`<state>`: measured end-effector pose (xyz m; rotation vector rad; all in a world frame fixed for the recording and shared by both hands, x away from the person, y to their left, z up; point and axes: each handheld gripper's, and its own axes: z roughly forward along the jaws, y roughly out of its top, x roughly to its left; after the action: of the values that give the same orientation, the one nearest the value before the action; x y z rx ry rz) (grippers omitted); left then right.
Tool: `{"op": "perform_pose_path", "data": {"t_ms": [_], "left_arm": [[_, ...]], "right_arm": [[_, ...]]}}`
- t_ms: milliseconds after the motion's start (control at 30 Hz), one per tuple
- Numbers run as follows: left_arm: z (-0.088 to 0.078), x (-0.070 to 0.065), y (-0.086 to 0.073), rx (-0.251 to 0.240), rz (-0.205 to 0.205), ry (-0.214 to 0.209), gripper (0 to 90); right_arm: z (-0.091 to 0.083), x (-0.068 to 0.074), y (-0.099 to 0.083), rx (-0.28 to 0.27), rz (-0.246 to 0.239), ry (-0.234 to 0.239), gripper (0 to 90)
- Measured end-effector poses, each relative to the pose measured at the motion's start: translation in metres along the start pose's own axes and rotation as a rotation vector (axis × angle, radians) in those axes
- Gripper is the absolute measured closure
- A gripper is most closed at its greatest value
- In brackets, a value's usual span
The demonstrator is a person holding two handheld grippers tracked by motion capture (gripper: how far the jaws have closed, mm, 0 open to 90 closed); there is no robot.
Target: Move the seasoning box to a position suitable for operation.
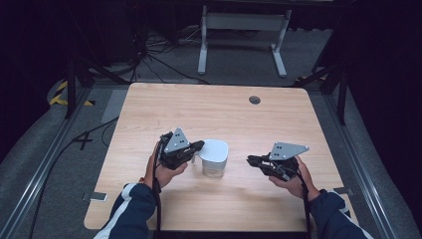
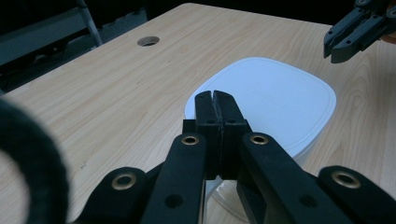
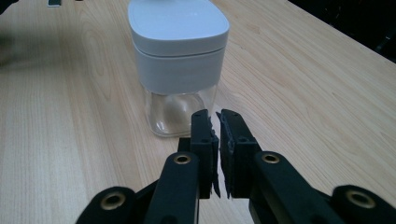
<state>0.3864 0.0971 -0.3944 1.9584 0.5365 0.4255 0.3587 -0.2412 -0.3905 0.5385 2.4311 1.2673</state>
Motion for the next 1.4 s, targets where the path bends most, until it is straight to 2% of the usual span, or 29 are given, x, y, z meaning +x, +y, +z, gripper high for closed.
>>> {"op": "perform_pose_path", "data": {"t_ms": [200,300,667,767,833,867,900,933,1033,1400], "left_arm": [[0.0,0.001,-0.001,-0.009,0.006,-0.001,90.0],[0.0,0.0,-0.001,-0.01,-0.009,0.0,90.0],[-0.002,0.001,-0.003,-0.015,-0.02,0.005,90.0],[-0.001,0.002,-0.004,0.002,-0.013,0.017,90.0],[0.004,0.0,-0.008,0.055,-0.007,0.024,90.0],[0.007,-0.001,-0.011,0.059,0.003,0.031,90.0],[0.009,-0.002,-0.013,0.068,0.0,0.006,90.0],[0.011,-0.003,-0.012,0.073,0.011,0.013,90.0],[0.009,-0.002,-0.009,0.05,0.004,0.01,90.0],[0.011,-0.001,-0.013,0.075,0.005,0.011,89.9]], "right_arm": [[0.004,0.004,0.005,0.0,-0.01,0.011,84.8],[0.006,0.005,0.009,-0.004,-0.02,0.016,85.6],[0.022,0.012,0.023,0.017,-0.056,0.061,89.6],[0.027,0.014,0.025,0.035,-0.066,0.068,89.6],[0.03,0.015,0.026,0.038,-0.064,0.069,89.6],[0.03,0.014,0.026,0.039,-0.063,0.069,89.6],[0.031,0.014,0.027,0.039,-0.063,0.069,89.6],[0.031,0.014,0.028,0.04,-0.064,0.07,89.6],[0.029,0.013,0.029,0.03,-0.058,0.069,89.6],[0.028,0.013,0.033,0.027,-0.067,0.071,89.8]]}}
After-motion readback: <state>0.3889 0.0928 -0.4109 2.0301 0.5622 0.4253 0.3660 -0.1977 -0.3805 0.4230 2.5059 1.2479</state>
